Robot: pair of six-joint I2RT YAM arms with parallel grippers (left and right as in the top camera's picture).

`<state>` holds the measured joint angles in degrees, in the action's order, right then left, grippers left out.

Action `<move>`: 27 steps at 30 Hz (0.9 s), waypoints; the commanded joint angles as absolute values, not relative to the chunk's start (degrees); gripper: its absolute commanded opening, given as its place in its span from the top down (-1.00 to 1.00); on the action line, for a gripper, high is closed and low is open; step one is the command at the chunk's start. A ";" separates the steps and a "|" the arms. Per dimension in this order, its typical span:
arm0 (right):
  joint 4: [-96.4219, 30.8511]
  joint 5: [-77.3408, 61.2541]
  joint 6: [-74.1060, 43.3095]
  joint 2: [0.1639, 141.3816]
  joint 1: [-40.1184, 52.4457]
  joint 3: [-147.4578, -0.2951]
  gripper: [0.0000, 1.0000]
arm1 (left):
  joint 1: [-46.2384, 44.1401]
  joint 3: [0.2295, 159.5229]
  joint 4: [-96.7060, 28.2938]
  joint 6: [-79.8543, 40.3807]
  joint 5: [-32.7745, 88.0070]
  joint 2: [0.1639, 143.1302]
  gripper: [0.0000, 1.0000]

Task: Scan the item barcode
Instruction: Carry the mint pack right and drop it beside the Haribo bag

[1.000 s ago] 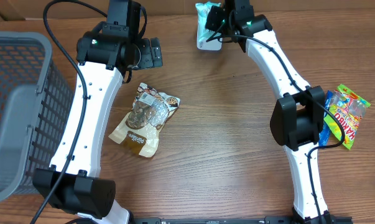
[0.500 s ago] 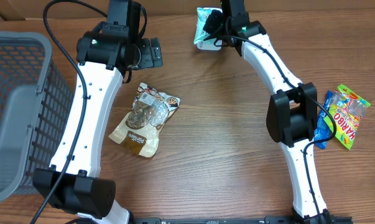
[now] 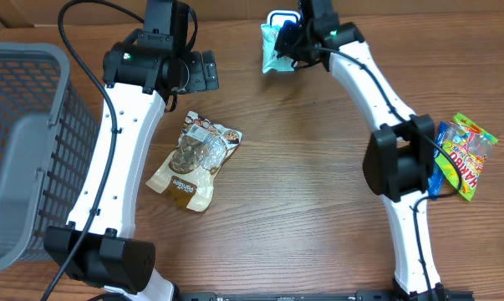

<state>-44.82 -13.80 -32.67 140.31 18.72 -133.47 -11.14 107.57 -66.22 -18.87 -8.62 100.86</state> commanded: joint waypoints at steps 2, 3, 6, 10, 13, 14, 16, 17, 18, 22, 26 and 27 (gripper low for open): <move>-54.33 -15.07 -22.13 123.76 18.13 -134.39 0.93 | -10.90 108.49 -66.19 -17.58 -8.97 100.01 -1.00; -57.12 -15.03 -22.02 122.19 17.91 -134.39 0.92 | -10.90 108.49 -66.19 -17.58 -8.97 100.01 -1.00; -67.90 -13.39 -22.04 117.32 16.38 -134.39 0.92 | -10.90 108.49 -66.19 -17.58 -8.97 100.01 -0.99; -83.48 -0.78 -22.57 113.62 12.64 -134.37 0.93 | -10.90 108.49 -66.17 -17.58 -8.97 100.01 -1.00; -93.82 8.19 -22.72 113.60 8.99 -134.06 0.92 | -10.90 108.49 -66.19 -17.58 -8.97 100.01 -1.00; -96.20 9.80 -22.72 113.91 7.70 -133.23 0.93 | -10.90 108.49 -66.17 -17.58 -8.97 100.01 -1.00; -96.95 10.44 -22.72 114.08 4.99 -129.03 0.92 | -10.90 108.49 -66.19 -17.58 -8.97 100.01 -1.00; -96.44 10.48 -22.70 114.08 3.62 -126.43 0.92 | -10.90 108.49 -66.19 -17.58 -8.97 100.01 -1.00; -95.37 10.48 -22.68 114.17 2.35 -123.59 0.92 | -10.90 108.49 -66.19 -17.58 -8.97 100.01 -1.00; -87.53 9.52 -22.70 114.17 -2.39 -110.89 0.93 | -10.90 108.49 -66.19 -17.58 -8.97 100.01 -0.99; -77.21 8.97 -22.65 114.17 -6.13 -100.33 0.93 | -10.90 108.49 -66.19 -17.58 -8.97 100.01 -0.99; -74.94 8.97 -22.68 114.17 -7.03 -98.19 0.93 | -10.90 108.49 -66.19 -17.58 -8.97 100.01 -0.99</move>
<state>-77.67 8.14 -22.74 114.78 -5.04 -102.26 -11.14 107.57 -66.19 -18.87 -8.64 100.86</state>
